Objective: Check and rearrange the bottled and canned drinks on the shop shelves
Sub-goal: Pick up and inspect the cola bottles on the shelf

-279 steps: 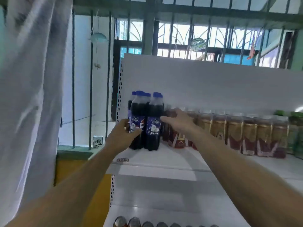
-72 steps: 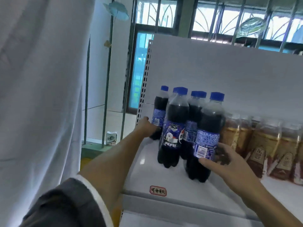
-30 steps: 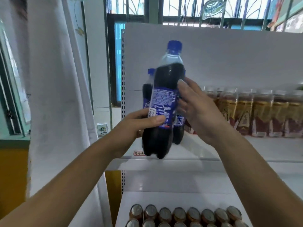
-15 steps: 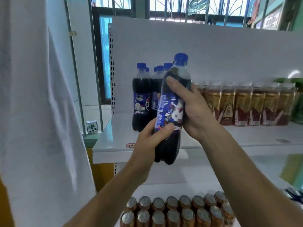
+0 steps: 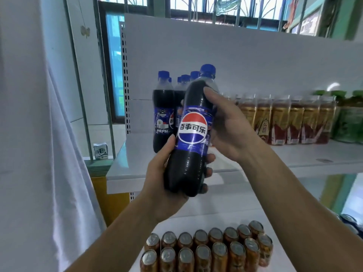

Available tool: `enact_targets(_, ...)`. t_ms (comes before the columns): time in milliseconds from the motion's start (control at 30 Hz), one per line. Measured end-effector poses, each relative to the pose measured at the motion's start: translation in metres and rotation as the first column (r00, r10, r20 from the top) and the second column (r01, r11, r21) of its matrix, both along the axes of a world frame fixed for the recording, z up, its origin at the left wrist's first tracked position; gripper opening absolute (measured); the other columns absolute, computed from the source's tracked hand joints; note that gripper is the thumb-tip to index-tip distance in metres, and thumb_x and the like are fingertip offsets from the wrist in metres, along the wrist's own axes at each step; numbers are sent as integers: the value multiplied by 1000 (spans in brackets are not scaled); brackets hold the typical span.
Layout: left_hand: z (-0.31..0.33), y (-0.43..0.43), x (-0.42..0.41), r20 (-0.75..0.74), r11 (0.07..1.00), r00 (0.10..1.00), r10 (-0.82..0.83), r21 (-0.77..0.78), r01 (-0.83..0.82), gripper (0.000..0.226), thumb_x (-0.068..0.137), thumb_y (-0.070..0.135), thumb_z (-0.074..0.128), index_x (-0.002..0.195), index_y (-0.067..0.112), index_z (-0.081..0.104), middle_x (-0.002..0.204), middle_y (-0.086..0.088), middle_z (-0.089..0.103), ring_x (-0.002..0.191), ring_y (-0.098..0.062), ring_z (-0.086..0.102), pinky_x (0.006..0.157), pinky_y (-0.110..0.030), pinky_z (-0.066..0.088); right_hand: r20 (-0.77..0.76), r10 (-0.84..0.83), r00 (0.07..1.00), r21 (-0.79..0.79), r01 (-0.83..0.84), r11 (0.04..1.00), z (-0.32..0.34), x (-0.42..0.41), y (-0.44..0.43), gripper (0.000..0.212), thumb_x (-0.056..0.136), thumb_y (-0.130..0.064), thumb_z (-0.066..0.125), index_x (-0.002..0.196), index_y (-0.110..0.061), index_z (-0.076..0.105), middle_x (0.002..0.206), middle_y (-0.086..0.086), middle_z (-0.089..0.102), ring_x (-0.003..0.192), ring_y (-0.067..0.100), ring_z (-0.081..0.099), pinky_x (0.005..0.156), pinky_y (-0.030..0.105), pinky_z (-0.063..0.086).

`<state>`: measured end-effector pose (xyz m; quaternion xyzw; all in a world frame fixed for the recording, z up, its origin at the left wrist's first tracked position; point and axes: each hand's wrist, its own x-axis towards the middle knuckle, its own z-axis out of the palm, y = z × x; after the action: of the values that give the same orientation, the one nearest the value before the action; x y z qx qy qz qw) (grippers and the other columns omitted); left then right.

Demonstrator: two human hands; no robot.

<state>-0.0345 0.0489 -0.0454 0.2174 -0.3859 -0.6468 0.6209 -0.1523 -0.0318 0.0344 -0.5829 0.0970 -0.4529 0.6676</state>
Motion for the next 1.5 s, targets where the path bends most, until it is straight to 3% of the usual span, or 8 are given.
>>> enact_targets(267, -11, -9, 0, 428, 919, 814, 393, -204, -337, 61, 75, 60, 58, 124, 24, 59, 111, -9, 72, 100, -29, 70, 75, -33, 59, -55, -245, 968, -146, 235, 961, -6, 7, -2, 68, 72, -41, 78, 132, -16, 58, 105, 4, 74, 86, 17, 74, 75, 32, 58)
enact_targets(433, -7, 3, 2, 116, 999, 992, -43, -6, 44, 73, 82, 64, 46, 127, 8, 59, 95, -19, 72, 73, -28, 70, 62, -35, 59, 31, 82, 996, 11, -82, 997, -9, 1, -4, 65, 83, -29, 68, 140, -4, 50, 122, 21, 67, 100, 31, 70, 83, 40, 60)
enact_targets(633, -9, -6, 2, 408, 929, 835, 370, -181, -324, 67, 73, 66, 61, 126, 24, 60, 109, -8, 74, 97, -27, 71, 80, -37, 57, -64, -343, 937, -250, 318, 915, -9, 4, -4, 74, 68, -41, 78, 135, -24, 52, 120, 6, 68, 97, 19, 74, 78, 32, 59)
enact_targets(833, -2, 4, -4, 116, 996, 989, 94, -3, -94, 62, 81, 58, 48, 118, 12, 66, 94, -18, 74, 71, -28, 71, 59, -34, 59, -229, -174, 958, -179, 134, 975, -15, -8, -7, 67, 79, -40, 77, 139, -22, 51, 119, 4, 68, 104, 20, 68, 84, 33, 56)
enact_targets(1067, 19, 18, -10, -201, 974, 955, -220, 1, 224, 70, 103, 51, 42, 151, 2, 29, 154, -29, 35, 143, -43, 36, 120, -47, 30, -1, 73, 997, 365, -68, 929, -14, -27, -8, 48, 85, -48, 69, 115, -11, 70, 109, 13, 72, 90, 29, 72, 81, 40, 58)
enact_targets(1267, 23, 17, -33, -262, 948, 916, -305, 9, 319, 75, 104, 48, 42, 153, -5, 22, 157, -31, 27, 148, -45, 24, 125, -50, 13, -18, 103, 995, 427, -85, 900, -14, -48, -6, 44, 84, -53, 68, 87, -12, 81, 98, 16, 75, 79, 31, 75, 77, 42, 56)
enact_targets(1400, 21, 17, -46, -87, 971, 968, -235, -55, 231, 72, 95, 59, 50, 146, 7, 48, 152, -25, 40, 141, -43, 39, 116, -48, 36, 80, 121, 989, 354, -141, 925, -7, -63, 1, 40, 81, -43, 69, 101, -9, 71, 85, 10, 70, 74, 24, 71, 72, 36, 60)
enact_targets(1500, 15, 15, -45, 484, 982, 860, 161, -167, -89, 68, 69, 68, 71, 128, 37, 56, 128, 2, 68, 118, -23, 64, 93, -36, 56, 70, -20, 997, 131, 11, 991, -7, -75, 4, 45, 79, -28, 73, 118, -7, 65, 90, 7, 73, 89, 24, 69, 85, 41, 56)
